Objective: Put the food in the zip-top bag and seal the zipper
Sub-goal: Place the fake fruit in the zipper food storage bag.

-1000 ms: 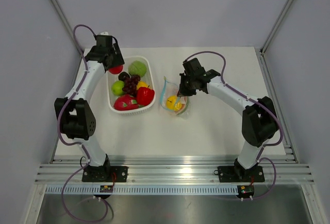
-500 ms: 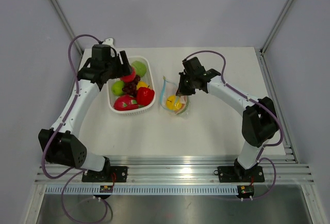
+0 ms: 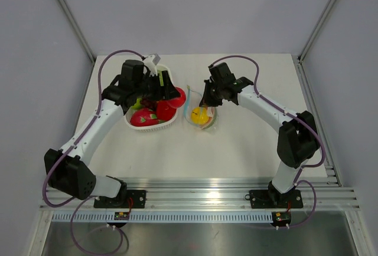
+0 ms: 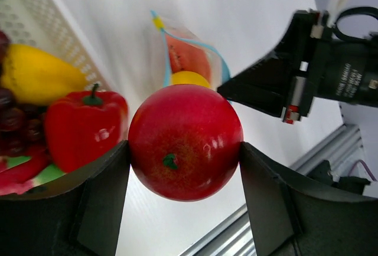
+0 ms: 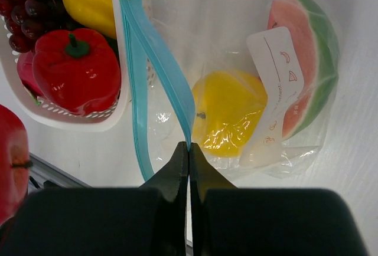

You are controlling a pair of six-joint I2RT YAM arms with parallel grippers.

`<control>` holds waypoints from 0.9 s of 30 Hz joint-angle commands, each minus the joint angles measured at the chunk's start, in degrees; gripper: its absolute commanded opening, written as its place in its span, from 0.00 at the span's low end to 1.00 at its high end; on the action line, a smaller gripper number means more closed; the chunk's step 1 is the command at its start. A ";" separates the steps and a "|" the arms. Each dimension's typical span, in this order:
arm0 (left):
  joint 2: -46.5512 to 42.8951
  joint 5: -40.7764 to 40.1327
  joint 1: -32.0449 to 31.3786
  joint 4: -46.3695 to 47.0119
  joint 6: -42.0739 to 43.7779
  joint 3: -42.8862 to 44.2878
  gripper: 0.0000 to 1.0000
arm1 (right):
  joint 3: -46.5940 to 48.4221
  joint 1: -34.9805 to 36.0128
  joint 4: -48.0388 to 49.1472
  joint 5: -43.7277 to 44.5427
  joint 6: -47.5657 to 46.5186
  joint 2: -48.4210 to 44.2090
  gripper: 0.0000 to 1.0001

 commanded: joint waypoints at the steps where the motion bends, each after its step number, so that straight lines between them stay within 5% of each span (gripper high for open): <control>1: -0.48 6.51 -2.22 7.51 -3.58 -1.79 0.49 | 2.17 0.64 1.66 -1.68 0.79 -1.01 0.00; 13: 9.62 6.69 -6.71 18.32 -10.00 -3.99 0.47 | -1.08 0.65 2.98 -3.18 1.32 -4.52 0.00; 27: 15.43 2.83 -8.02 18.33 -9.39 -4.26 0.45 | -3.54 0.65 4.12 -5.81 2.11 -7.69 0.00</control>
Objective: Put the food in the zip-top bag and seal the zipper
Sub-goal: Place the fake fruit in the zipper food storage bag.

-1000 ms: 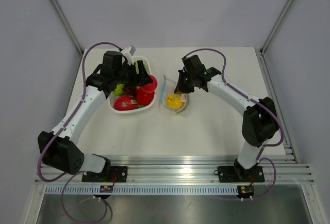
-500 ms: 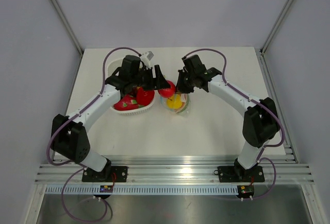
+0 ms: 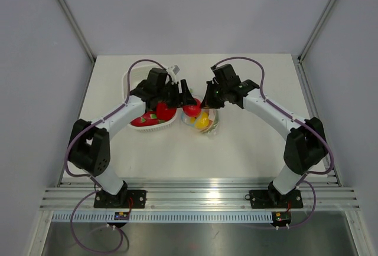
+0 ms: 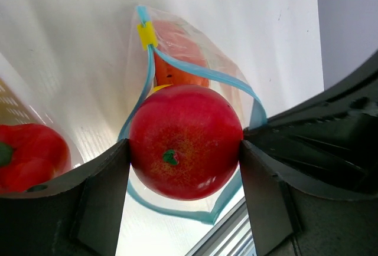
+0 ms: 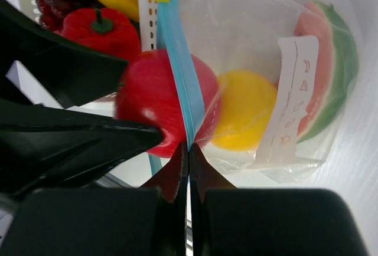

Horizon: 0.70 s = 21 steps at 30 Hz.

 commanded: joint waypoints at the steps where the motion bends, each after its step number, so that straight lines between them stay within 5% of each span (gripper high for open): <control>1: 1.84 -0.98 -1.47 1.89 0.34 1.08 0.45 | 0.15 0.62 4.36 -3.76 1.37 -2.82 0.00; 7: 3.34 -3.61 -3.14 -1.27 1.48 2.83 0.52 | 0.42 0.71 5.33 -4.99 1.81 -2.47 0.00; 11: 2.03 -3.35 -3.40 -3.03 2.18 3.28 0.80 | -0.11 0.71 4.89 -3.68 1.54 -2.64 0.00; 15: -1.58 -3.35 -3.40 -6.45 4.11 4.24 0.97 | -1.95 0.62 4.80 -2.80 1.19 -3.52 0.00; 21: -6.76 -3.18 -3.40 -10.24 6.05 5.21 0.99 | -4.85 -0.25 7.61 -5.69 2.68 -4.23 0.00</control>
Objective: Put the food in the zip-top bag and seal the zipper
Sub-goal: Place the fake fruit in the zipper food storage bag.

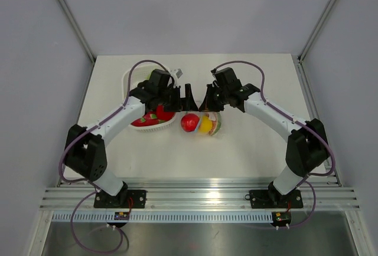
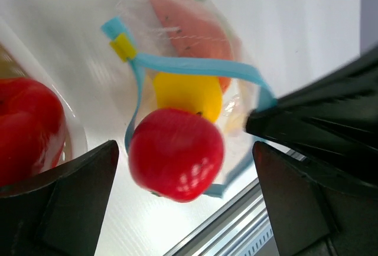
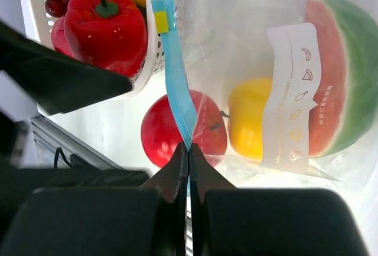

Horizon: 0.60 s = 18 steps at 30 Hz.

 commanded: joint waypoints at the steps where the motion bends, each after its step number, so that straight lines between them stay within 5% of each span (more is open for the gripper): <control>1: -5.96 0.84 -0.41 -0.56 2.10 3.64 0.99 | -1.32 -0.32 4.51 -2.74 1.40 -2.50 0.00; 18: -13.08 -6.97 -0.41 -4.42 3.15 1.27 0.94 | -4.92 -4.89 13.22 -14.35 7.64 -1.80 0.00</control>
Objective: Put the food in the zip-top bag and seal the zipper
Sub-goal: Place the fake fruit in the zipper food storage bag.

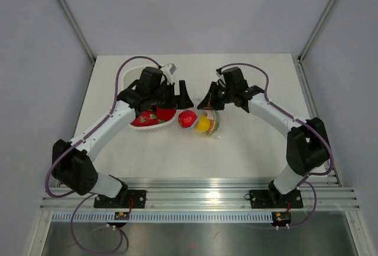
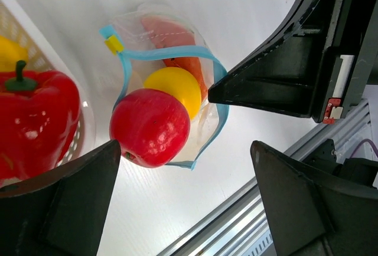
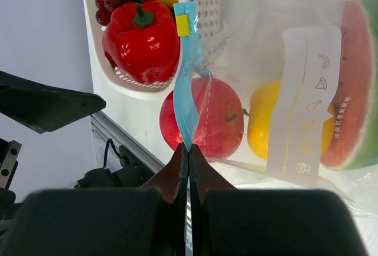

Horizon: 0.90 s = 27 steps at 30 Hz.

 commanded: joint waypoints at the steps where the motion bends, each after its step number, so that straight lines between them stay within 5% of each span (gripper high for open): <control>1: -4.95 -5.11 -0.28 -1.28 1.14 -0.44 0.93 | 0.17 -0.39 3.32 -2.65 1.19 -1.58 0.00; 9: -13.57 -10.56 -0.28 -0.67 -4.22 -10.72 0.56 | -0.18 -0.30 3.58 -2.74 1.10 -1.49 0.00; 10: -13.92 -11.27 -0.28 -1.01 -4.22 -11.51 0.41 | -0.18 -0.39 3.58 -2.83 1.19 -1.58 0.00; 14: -12.35 -15.75 -0.28 -5.40 -2.82 -11.96 0.08 | -0.09 -0.39 3.93 -3.27 1.46 -1.49 0.00; 27: -2.59 -14.79 -1.94 -2.42 -1.76 -12.05 0.02 | 0.08 -0.30 3.41 -3.01 1.10 -2.19 0.00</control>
